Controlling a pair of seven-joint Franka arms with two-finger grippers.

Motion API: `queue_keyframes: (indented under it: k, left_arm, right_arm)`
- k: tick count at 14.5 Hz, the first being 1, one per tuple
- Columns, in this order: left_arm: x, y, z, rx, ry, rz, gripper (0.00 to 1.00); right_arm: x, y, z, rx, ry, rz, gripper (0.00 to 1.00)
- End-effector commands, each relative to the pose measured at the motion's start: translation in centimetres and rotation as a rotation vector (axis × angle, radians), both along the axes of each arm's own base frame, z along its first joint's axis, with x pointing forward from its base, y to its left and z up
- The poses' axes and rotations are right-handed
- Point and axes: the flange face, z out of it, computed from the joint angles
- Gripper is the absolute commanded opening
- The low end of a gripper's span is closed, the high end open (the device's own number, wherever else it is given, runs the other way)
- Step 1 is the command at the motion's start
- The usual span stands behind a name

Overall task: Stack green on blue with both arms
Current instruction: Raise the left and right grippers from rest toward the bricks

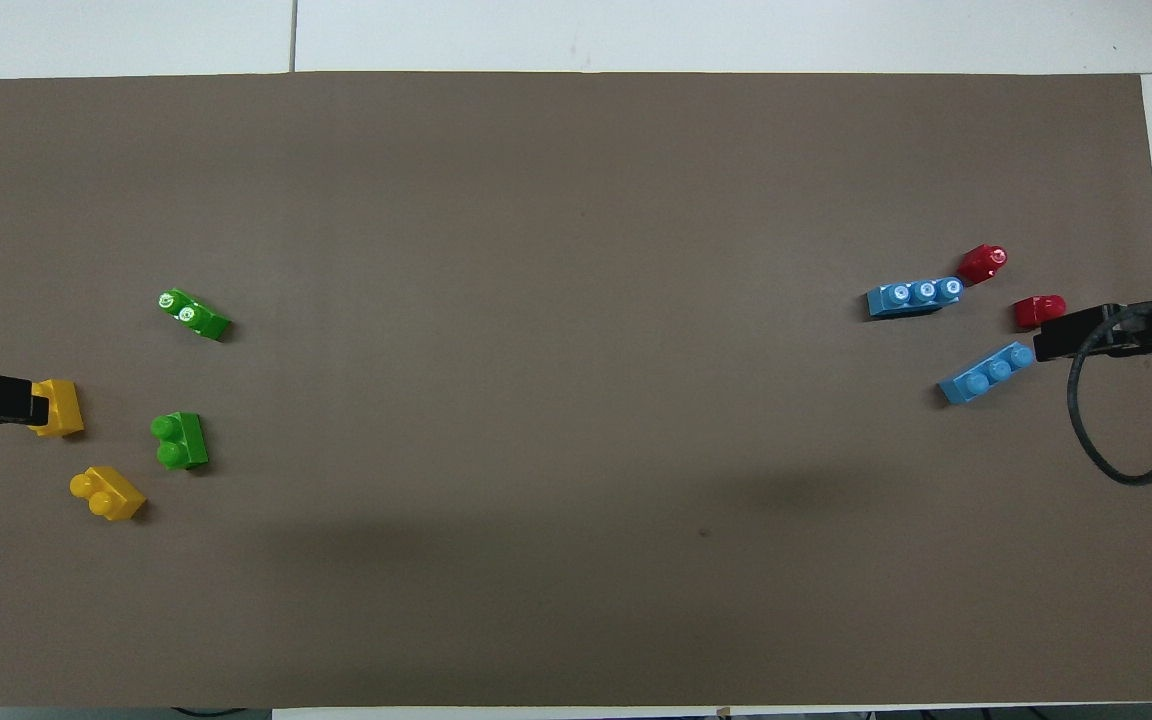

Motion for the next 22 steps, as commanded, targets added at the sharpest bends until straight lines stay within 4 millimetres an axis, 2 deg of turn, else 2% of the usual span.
queue_keyframes:
  k: [1, 7, 11, 14, 17, 18, 19, 20, 22]
  left_arm:
    - [-0.9, -0.1, 0.1, -0.012, -0.005, 0.0, 1.0]
    - [-1.0, -0.2, 0.0, -0.011, -0.003, 0.002, 1.0]
    - [-0.9, -0.5, -0.2, -0.002, 0.001, 0.162, 1.0]
    - [-1.0, -0.5, -0.3, 0.0, -0.004, 0.201, 1.0]
    - [-0.8, -0.7, -1.0, 0.007, -0.028, 0.404, 1.0]
    - [-0.9, -0.7, -1.3, 0.007, -0.035, 0.449, 1.0]
    - [-1.0, -0.7, -1.7, 0.008, -0.037, 0.482, 1.0]
    - [-1.0, -0.8, -1.8, 0.009, -0.038, 0.513, 1.0]
    - [-0.8, -0.7, -2.6, 0.009, -0.043, 0.598, 1.0]
  right_arm:
    - [-0.8, -0.1, 0.1, -0.006, 0.001, -0.009, 1.0]
    - [-0.8, -0.7, 0.4, -0.005, -0.003, -0.011, 1.0]
    - [0.4, -1.7, 0.4, 0.029, -0.081, -0.093, 1.0]
    - [1.4, -1.9, -0.3, 0.035, -0.086, -0.358, 0.99]
    - [2.8, -2.7, -2.2, 0.074, -0.046, -0.623, 0.98]
    - [3.2, -3.1, -2.9, 0.144, -0.003, -0.775, 0.98]
    - [3.7, -4.6, -3.3, 0.242, 0.05, -0.991, 0.98]
    - [4.5, -5.9, -4.0, 0.301, 0.11, -1.12, 0.98]
    - [5.8, -6.2, -5.6, 0.328, 0.208, -1.19, 0.98]
